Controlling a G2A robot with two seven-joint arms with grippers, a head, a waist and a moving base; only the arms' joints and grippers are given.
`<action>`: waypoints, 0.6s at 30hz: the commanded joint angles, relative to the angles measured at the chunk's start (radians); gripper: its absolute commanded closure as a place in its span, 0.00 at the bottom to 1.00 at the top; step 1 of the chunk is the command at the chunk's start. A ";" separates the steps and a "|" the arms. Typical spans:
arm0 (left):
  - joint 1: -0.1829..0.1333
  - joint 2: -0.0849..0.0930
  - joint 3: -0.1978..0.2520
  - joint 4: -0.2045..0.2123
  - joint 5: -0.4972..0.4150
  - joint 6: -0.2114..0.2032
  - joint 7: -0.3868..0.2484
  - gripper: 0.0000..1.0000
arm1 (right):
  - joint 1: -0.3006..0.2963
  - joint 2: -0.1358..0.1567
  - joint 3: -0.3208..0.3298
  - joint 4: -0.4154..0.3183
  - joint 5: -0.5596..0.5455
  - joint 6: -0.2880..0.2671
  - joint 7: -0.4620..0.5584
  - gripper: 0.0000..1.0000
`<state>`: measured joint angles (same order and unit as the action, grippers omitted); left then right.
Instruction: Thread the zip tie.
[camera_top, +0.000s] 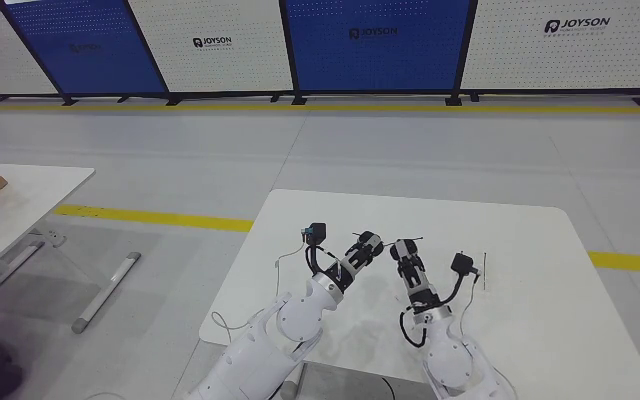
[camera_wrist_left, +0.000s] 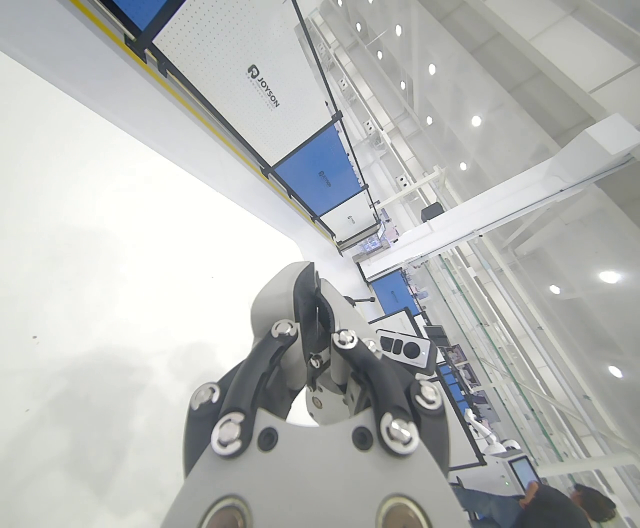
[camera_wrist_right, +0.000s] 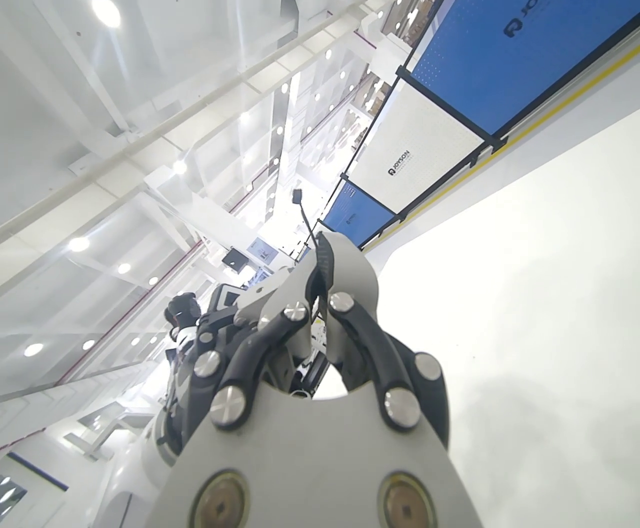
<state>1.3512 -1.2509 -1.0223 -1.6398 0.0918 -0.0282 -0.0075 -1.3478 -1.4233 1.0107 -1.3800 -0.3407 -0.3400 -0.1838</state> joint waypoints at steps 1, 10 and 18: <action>0.000 0.000 0.000 0.000 0.000 0.000 0.000 1.00 | 0.005 -0.001 -0.005 0.005 0.006 0.000 0.004 1.00; 0.000 0.000 0.000 0.000 0.000 0.000 0.000 1.00 | 0.021 -0.001 -0.025 0.016 0.013 0.000 0.006 1.00; 0.000 0.000 0.000 0.000 0.000 0.000 0.000 1.00 | 0.008 0.011 -0.013 -0.004 -0.008 0.000 -0.024 1.00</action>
<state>1.3512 -1.2509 -1.0223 -1.6398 0.0918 -0.0282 -0.0075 -1.3396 -1.4132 0.9966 -1.3878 -0.3403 -0.3400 -0.2021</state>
